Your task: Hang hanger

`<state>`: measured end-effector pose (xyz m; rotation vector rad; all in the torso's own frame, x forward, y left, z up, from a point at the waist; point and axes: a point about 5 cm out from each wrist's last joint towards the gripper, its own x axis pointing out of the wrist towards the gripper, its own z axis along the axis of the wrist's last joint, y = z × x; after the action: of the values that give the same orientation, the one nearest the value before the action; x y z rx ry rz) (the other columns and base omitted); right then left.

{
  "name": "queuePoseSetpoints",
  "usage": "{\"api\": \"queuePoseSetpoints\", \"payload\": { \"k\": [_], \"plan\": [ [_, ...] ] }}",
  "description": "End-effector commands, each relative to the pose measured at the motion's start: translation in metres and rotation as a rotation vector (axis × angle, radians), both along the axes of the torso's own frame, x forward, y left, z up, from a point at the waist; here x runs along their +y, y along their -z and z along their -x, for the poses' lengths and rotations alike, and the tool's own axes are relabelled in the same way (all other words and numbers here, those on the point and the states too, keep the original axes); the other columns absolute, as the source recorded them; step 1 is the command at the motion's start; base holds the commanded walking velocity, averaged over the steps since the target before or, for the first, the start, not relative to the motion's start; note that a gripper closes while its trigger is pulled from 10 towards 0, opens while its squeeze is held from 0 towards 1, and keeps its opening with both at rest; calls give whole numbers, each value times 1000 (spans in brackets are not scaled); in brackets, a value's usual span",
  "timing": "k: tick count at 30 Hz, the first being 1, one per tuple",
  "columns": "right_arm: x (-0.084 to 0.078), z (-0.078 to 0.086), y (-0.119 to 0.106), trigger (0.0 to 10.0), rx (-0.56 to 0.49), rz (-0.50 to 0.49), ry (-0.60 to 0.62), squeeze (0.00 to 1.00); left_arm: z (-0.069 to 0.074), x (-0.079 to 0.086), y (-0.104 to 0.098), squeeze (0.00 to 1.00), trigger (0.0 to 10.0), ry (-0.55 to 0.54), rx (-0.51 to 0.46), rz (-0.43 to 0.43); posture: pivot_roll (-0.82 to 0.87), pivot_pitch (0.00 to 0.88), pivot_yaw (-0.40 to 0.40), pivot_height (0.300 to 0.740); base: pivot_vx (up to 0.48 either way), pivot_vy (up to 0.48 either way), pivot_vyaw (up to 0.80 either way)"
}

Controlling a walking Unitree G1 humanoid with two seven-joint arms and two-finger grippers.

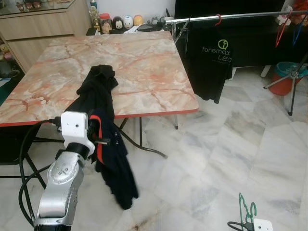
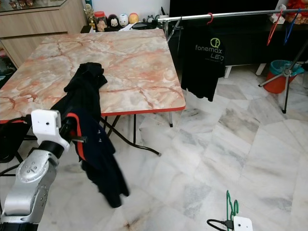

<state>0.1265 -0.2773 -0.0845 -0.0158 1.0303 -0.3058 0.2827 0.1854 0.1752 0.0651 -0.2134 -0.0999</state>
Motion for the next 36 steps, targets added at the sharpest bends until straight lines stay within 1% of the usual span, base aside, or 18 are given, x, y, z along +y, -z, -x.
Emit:
{"api": "queuePoseSetpoints", "payload": {
  "k": [1, 15, 26, 28, 29, 30, 31, 32, 33, 34, 35, 36],
  "plan": [
    [1, 0, 0, 10000, 0, -5, 1, 0, 0, 2, -13, 0, 10000, -7, -48, -10, 48, 0, 47, 740, 274, 0, 0],
    [0, 1, 0, 10000, -1, -7, 5, 0, -3, 5, -22, 0, 10000, -1, -70, -28, 53, 0, 46, 740, 328, 0, 0],
    [1, 0, 0, 10000, 3, -8, -3, 0, -14, 3, -46, 0, 10000, 17, -131, -16, 49, 0, 51, 740, 370, 0, 0],
    [1, 0, 0, 10000, 3, -8, -2, 0, -18, 4, -54, 0, 10000, 15, -149, -15, 51, 0, 51, 740, 379, 0, 0],
    [1, 0, 0, 10000, 3, -8, -1, 0, -24, 8, -67, 0, 10000, 0, -177, 24, 58, 0, 47, 740, 398, 0, 0],
    [1, 0, 0, 10000, 3, -8, -1, 0, -28, 8, -77, 0, 10000, 13, -204, 3, 59, 0, 48, 740, 394, 0, 0],
    [1, 0, 0, 10000, 4, -8, -2, 0, -35, 8, -93, 0, 10000, 32, -243, -36, 60, 0, 50, 740, 398, 0, 0],
    [1, 0, 0, 10000, 4, -9, -2, 0, -36, 8, -96, 0, 10000, 35, -250, -45, 60, 0, 50, 740, 398, 0, 0],
    [1, 0, 0, 10000, 3, -9, 0, 0, -46, 10, -108, 0, 10000, 37, -253, -51, 66, 0, 48, 740, 401, 0, 0],
    [1, 0, 0, 10000, 3, -10, 0, 0, -50, 9, -114, 0, 10000, 47, -263, -61, 66, 0, 48, 740, 398, 0, 0],
    [1, 0, 0, 10000, 3, -10, 0, 0, -50, 9, -114, 0, 10000, 47, -263, -61, 66, 0, 48, 740, 398, 0, 0],
    [1, -1, 0, 10000, 4, -10, -1, 0, -58, 6, -125, 0, 10000, 66, -278, -99, 72, 0, 49, 740, 416, 0, 0]
  ]
}}
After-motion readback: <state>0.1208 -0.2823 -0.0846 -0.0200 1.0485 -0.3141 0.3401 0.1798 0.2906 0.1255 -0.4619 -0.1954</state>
